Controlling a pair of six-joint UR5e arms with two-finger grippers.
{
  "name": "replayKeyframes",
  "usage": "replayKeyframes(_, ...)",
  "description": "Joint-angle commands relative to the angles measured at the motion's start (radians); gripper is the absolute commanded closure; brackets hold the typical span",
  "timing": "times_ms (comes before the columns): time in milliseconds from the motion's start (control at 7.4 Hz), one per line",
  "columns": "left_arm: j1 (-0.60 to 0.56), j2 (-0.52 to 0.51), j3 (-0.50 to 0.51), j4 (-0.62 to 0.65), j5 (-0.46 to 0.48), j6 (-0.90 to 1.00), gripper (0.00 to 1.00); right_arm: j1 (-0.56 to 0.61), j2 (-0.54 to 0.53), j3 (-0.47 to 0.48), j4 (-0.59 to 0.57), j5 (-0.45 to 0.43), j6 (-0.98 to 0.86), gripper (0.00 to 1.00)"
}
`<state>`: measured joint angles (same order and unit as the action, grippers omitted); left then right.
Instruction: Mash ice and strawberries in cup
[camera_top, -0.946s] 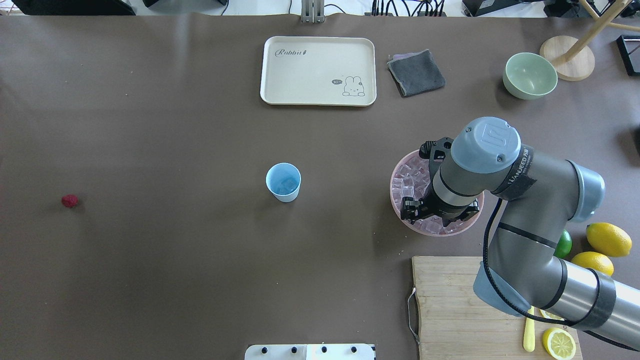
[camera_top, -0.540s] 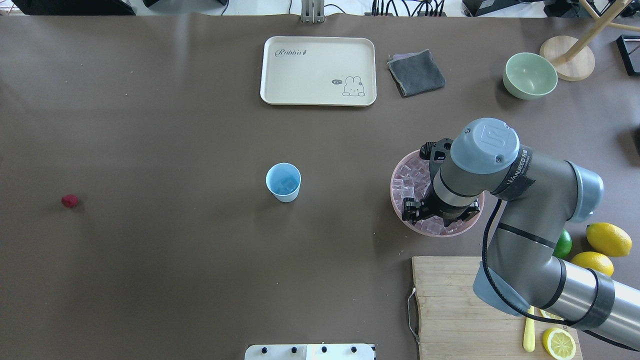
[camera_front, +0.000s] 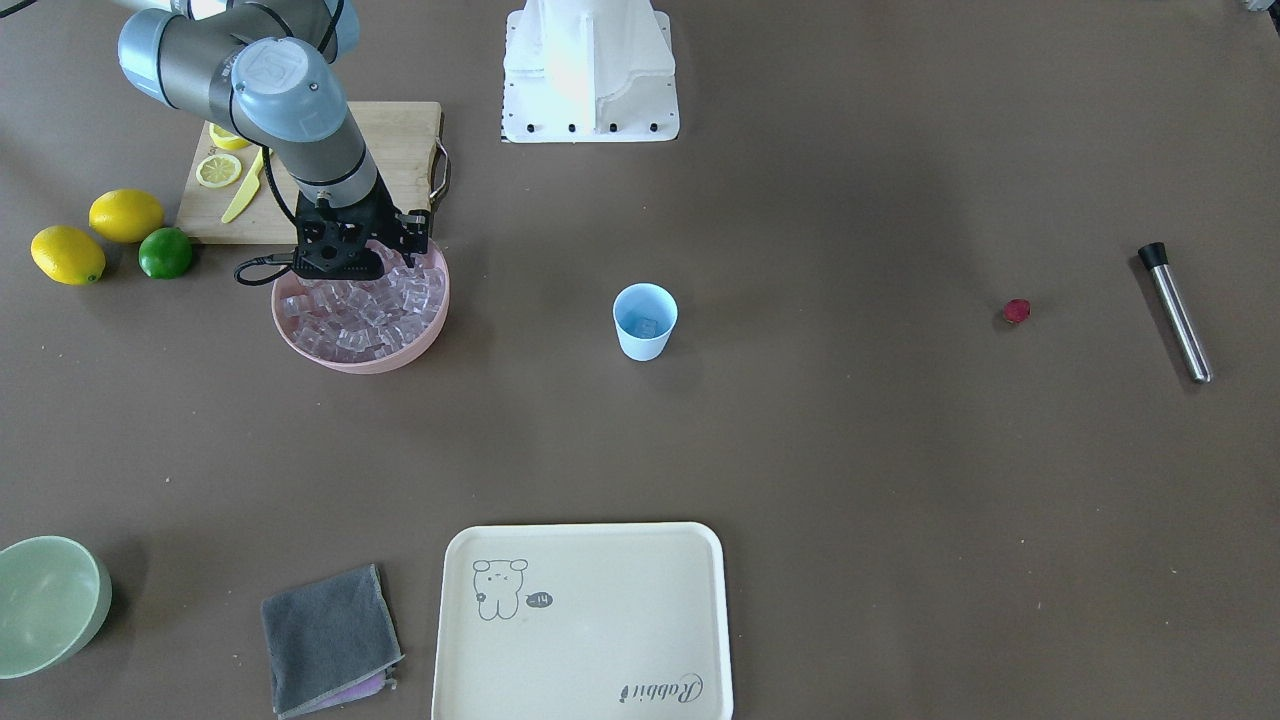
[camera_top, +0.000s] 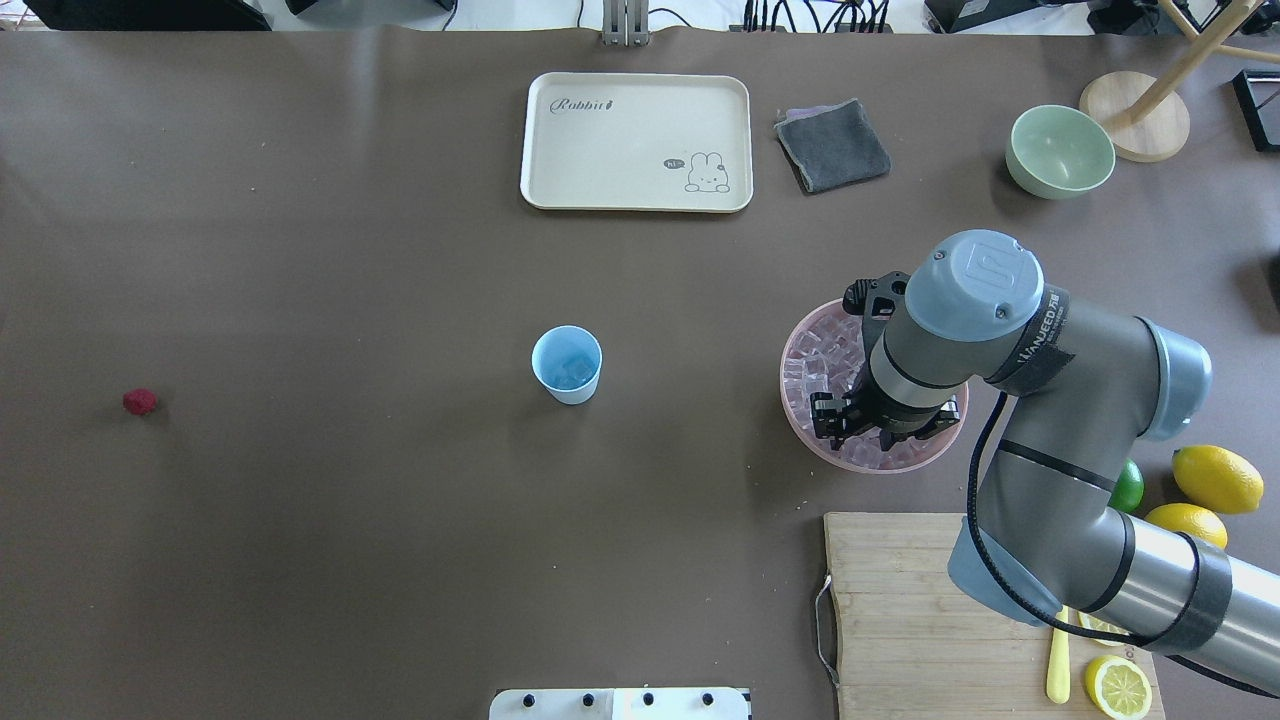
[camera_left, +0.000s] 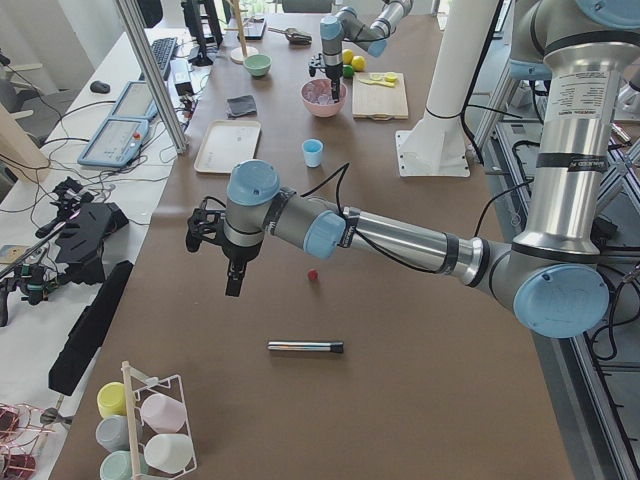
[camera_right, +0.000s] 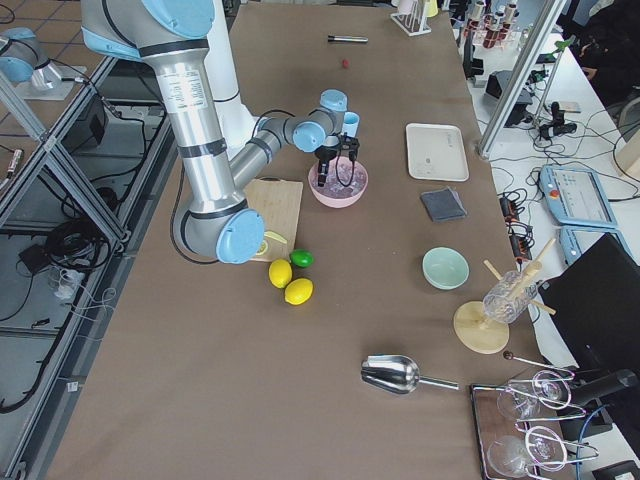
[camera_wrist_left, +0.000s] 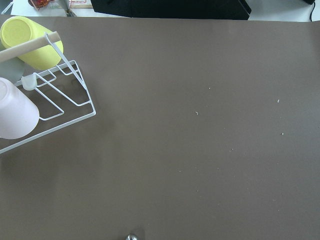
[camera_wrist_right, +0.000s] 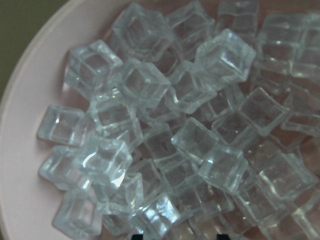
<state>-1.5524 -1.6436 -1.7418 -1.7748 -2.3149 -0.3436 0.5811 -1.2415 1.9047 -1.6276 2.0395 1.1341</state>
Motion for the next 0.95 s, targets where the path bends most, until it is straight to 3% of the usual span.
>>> replayKeyframes(0,0.0,-0.001,0.002,0.0,0.0,0.0,0.01,0.003,0.031,0.005,-0.055,0.002,-0.013,0.72)
replayKeyframes(405,0.0,0.001,0.007,0.0,0.0,0.002,0.01,0.008,0.045,0.002,-0.07,0.004,-0.016,0.69)
replayKeyframes(675,0.0,0.002,0.008,0.0,0.0,0.003,0.01,0.02,0.048,-0.01,-0.067,-0.001,-0.025,0.42)
replayKeyframes(810,0.0,0.004,0.008,-0.002,0.0,0.003,0.01,0.017,0.06,-0.013,-0.069,-0.005,-0.031,0.42)
